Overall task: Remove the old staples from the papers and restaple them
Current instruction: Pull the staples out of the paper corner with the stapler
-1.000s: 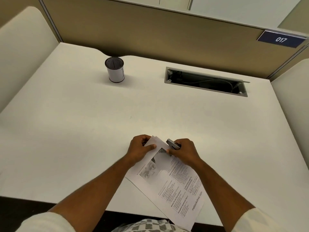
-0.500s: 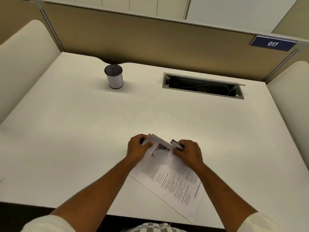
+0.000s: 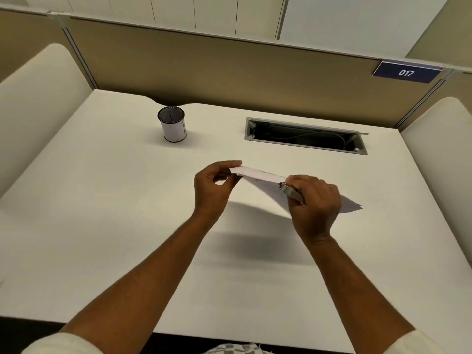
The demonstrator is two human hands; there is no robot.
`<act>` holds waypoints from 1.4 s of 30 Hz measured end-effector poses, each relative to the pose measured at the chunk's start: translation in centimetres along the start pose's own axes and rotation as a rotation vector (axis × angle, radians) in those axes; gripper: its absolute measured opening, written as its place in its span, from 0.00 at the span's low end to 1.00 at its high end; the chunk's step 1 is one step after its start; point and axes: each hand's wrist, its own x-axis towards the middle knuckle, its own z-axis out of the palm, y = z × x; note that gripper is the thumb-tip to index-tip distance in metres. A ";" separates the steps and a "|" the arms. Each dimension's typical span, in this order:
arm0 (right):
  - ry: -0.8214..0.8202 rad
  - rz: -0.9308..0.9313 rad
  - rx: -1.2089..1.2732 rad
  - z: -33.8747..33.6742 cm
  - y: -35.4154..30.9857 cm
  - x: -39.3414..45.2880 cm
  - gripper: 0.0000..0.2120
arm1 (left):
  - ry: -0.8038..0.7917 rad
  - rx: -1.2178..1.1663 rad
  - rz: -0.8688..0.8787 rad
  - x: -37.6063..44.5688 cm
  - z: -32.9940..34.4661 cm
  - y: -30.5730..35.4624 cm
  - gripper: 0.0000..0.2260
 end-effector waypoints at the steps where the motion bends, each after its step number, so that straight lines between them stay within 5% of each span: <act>1: 0.020 -0.020 0.010 -0.3 0.0 0.2 0.07 | -0.020 -0.037 0.011 0.0 -0.2 0.2 0.13; 6: -0.086 -0.068 -0.017 -1.4 -0.7 -3.4 0.03 | -0.108 -0.177 -0.253 -2.5 -2.7 -2.6 0.17; 12: -0.478 -0.042 -0.015 -1.3 -1.6 -12.4 0.05 | -0.154 -0.095 -0.701 -7.1 -5.6 -8.3 0.19; 15: -0.660 0.012 -0.028 -1.2 -1.6 -14.9 0.08 | -0.210 -0.002 -0.741 -8.2 -5.6 -9.6 0.13; 23: -0.934 0.258 0.110 -1.3 -1.6 -15.3 0.14 | -0.068 0.198 -0.837 -9.0 -4.4 -10.5 0.28; 28: -1.017 0.372 0.301 -0.3 -2.4 -14.3 0.13 | -0.046 0.104 -0.951 -8.5 -3.8 -10.3 0.16; 31: -1.087 0.304 0.314 0.5 -2.9 -13.9 0.10 | -0.134 0.141 -0.959 -8.6 -3.8 -10.2 0.04; 42: -1.130 0.390 0.343 0.8 -3.1 -14.3 0.10 | -0.461 0.291 -0.997 -8.5 -4.0 -8.9 0.07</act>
